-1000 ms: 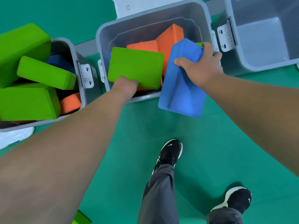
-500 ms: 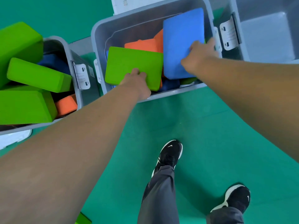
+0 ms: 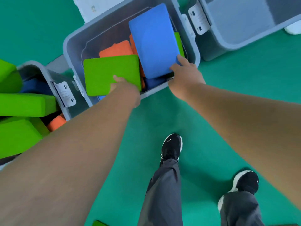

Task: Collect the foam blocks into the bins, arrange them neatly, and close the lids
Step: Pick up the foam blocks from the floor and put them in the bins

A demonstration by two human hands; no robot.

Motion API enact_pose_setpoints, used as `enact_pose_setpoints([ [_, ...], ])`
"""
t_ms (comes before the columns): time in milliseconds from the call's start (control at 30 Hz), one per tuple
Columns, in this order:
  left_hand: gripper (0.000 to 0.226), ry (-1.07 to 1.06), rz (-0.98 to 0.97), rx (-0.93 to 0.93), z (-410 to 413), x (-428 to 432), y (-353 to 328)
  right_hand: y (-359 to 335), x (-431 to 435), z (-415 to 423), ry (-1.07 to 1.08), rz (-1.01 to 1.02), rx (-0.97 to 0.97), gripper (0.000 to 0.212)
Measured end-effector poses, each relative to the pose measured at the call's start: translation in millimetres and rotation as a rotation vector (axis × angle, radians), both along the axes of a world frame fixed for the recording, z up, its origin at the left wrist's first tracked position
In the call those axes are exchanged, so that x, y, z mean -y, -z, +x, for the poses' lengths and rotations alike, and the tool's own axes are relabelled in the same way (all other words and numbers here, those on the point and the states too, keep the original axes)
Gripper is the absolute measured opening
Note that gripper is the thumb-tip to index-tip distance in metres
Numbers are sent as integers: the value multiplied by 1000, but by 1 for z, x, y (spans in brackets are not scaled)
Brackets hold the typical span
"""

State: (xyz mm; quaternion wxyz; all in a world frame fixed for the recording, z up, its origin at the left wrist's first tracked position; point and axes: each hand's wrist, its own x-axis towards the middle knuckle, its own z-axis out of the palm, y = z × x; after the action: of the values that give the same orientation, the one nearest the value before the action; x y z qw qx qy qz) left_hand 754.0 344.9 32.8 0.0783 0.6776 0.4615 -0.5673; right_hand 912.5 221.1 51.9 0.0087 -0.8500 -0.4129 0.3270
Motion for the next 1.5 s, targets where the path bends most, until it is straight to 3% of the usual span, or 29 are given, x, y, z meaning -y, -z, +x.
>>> enact_pose_setpoints([
  [100, 80, -35, 172, 90, 24, 15, -3, -1, 44, 9, 211, 89, -38, 40],
  [200, 55, 114, 277, 437, 45, 51, -18, 9, 107, 24, 355, 27, -60, 35],
  [267, 44, 221, 255, 600, 59, 89, -28, 21, 158, 34, 449, -24, -61, 34],
  [333, 29, 283, 80, 667, 72, 132, -24, 33, 211, 41, 554, -72, -70, 37],
  [433, 31, 417, -268, 533, 89, 204, -11, 45, 289, 47, 749, -128, -100, 34],
  [500, 37, 549, -384, 444, 101, 256, -6, 44, 343, 44, 819, -166, -116, 25],
  [667, 39, 752, -459, 369, 128, 395, 7, 40, 497, 5, 953, -180, -151, 34],
  [800, 34, 772, -521, 397, 135, 513, 13, 45, 627, -43, 1131, -227, -215, 22],
  [933, 36, 763, -562, 338, 123, 627, 26, 53, 743, -101, 1288, -227, -265, 33],
  [1067, 35, 882, -598, 284, 89, 730, 38, 57, 841, -174, 1446, -216, -275, 29],
  [1167, 34, 989, -629, 226, 50, 793, 54, 64, 897, -233, 1543, -228, -294, 30],
  [1267, 28, 1274, -640, 96, 9, 850, 60, 74, 941, -293, 1638, -246, -332, 30],
  [1367, 29, 1093, -679, 134, -23, 900, 56, 80, 971, -349, 1738, -252, -371, 29],
  [1500, 31, 1230, -746, 97, -56, 934, 78, 102, 991, -409, 1840, -251, -359, 26],
])
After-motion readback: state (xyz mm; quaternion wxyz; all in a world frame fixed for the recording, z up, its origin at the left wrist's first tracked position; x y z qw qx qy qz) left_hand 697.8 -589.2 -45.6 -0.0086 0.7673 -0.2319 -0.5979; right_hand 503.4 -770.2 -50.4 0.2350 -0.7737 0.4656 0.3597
